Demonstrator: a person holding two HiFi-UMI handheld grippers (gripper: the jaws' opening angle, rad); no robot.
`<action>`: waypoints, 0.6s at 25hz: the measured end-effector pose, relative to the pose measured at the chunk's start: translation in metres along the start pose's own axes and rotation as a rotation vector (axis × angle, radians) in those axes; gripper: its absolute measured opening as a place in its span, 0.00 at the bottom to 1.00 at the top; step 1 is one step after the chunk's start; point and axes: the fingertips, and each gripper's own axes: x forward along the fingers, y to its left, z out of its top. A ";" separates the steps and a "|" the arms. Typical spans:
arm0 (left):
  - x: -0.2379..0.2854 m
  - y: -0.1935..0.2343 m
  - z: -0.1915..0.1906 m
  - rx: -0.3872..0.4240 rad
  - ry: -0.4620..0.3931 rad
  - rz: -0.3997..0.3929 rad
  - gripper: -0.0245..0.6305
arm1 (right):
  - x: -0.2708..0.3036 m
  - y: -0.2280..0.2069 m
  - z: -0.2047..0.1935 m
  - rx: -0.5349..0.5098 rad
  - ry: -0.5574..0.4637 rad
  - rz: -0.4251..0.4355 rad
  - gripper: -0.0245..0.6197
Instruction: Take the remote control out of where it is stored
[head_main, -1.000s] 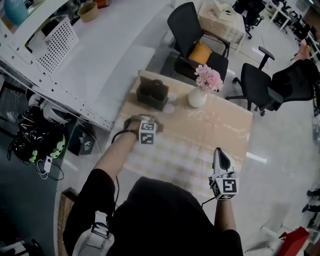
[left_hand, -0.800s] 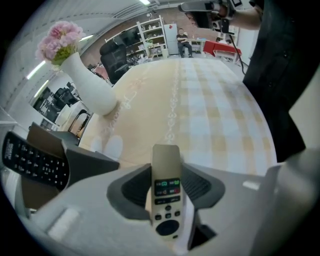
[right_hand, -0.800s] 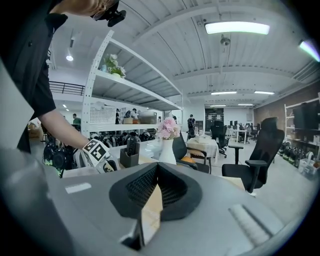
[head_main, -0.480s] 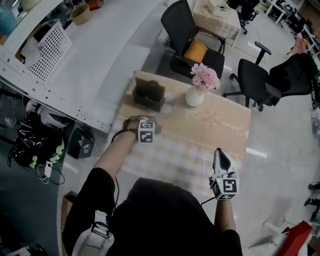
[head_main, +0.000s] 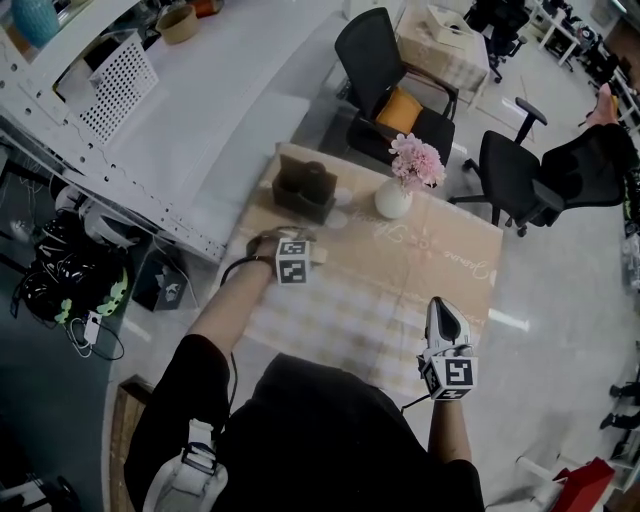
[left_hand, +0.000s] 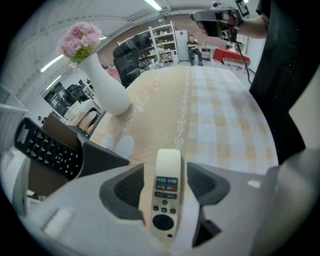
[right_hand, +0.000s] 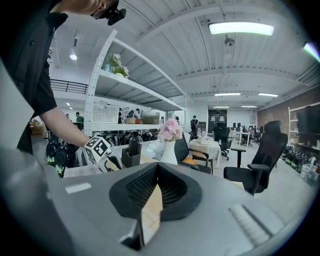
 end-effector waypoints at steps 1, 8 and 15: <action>-0.005 0.001 0.004 -0.029 -0.027 0.009 0.45 | 0.000 0.001 0.002 -0.001 -0.005 0.008 0.05; -0.053 0.015 0.027 -0.252 -0.241 0.124 0.41 | 0.008 0.006 0.019 -0.020 -0.052 0.071 0.05; -0.117 0.028 0.026 -0.512 -0.478 0.332 0.17 | 0.017 0.026 0.031 -0.045 -0.069 0.153 0.05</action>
